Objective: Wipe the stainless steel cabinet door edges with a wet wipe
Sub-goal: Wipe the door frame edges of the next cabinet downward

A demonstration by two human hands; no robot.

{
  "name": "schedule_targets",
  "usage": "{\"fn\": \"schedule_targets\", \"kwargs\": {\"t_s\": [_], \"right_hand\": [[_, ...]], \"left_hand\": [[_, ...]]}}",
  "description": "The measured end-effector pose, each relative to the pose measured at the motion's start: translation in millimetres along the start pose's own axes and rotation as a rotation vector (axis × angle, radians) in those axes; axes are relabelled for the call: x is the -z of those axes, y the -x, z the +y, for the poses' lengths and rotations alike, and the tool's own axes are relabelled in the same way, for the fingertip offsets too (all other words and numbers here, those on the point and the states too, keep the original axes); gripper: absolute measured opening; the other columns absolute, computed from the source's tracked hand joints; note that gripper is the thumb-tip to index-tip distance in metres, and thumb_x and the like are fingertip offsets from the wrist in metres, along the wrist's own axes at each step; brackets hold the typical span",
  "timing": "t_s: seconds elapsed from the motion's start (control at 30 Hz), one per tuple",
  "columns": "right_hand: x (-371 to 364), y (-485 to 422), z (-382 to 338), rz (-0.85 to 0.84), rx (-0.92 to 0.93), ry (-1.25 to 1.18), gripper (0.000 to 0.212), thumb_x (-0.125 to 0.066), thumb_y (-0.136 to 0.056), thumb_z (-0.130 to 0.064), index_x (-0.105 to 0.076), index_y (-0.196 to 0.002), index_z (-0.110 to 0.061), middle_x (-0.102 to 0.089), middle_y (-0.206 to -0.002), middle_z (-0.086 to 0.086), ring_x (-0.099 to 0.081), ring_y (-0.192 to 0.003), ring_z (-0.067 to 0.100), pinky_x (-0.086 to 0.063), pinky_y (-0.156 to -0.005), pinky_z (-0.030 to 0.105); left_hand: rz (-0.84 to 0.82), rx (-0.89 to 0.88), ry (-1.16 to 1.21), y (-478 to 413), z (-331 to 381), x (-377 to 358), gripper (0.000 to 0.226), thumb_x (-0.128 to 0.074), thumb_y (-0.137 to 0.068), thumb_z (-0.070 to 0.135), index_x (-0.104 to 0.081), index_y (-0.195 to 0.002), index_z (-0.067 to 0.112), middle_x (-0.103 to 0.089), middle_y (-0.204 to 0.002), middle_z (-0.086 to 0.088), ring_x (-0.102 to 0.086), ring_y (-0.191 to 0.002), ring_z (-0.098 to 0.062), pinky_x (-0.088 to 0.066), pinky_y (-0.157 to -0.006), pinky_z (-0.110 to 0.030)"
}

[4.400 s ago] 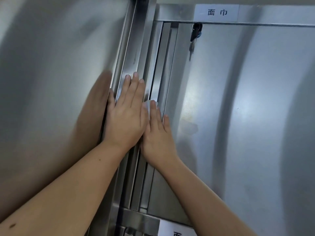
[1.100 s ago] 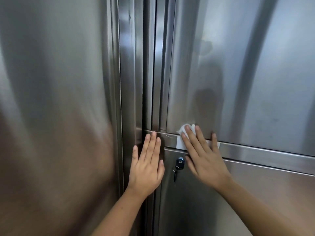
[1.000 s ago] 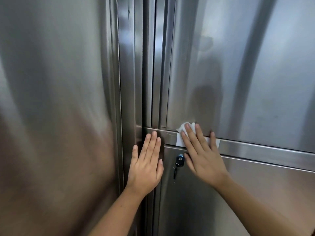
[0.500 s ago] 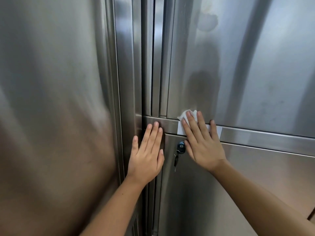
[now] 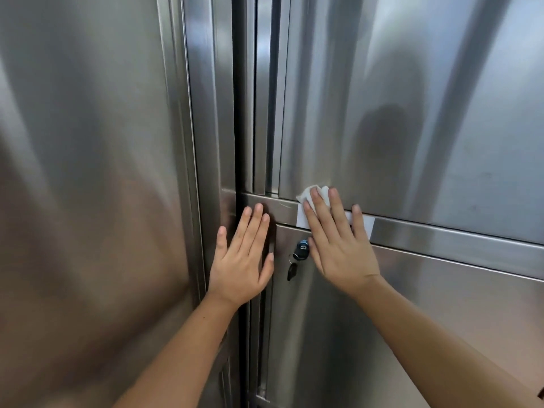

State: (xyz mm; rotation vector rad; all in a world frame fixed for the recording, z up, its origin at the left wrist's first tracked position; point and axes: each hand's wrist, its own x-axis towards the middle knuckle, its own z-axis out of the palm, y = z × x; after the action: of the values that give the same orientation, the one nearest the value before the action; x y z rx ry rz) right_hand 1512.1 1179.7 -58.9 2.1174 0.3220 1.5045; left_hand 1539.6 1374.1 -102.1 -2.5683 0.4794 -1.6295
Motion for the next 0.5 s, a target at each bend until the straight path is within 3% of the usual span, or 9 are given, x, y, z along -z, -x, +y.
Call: {"fn": "schedule_targets", "kwargs": {"t_s": [0.23,0.5], "right_hand": [[-6.8,3.1,-1.0,0.010,0.006,0.003,0.064,-0.026,-0.094,-0.032,-0.007,-0.149,-0.006,-0.008,-0.155,0.009,-0.007,-0.142,0.026,-0.017,-0.110,0.046],[-9.5,3.2,-0.7,0.023,0.014,0.023,0.066,-0.028,-0.094,-0.032,-0.005,-0.150,-0.006,-0.004,-0.156,0.009,-0.002,-0.143,0.027,-0.013,-0.111,0.046]], "left_hand": [[0.002,0.036,-0.019,-0.6,3.6,1.8,0.066,-0.035,-0.087,0.041,-0.030,-0.144,0.009,-0.008,-0.157,-0.002,-0.019,-0.141,-0.017,-0.002,-0.114,-0.043],[0.009,0.054,0.007,0.3,5.7,2.2,0.067,-0.036,-0.086,0.042,-0.030,-0.144,0.008,0.002,-0.157,0.002,-0.009,-0.143,-0.014,-0.004,-0.113,-0.045]]}}
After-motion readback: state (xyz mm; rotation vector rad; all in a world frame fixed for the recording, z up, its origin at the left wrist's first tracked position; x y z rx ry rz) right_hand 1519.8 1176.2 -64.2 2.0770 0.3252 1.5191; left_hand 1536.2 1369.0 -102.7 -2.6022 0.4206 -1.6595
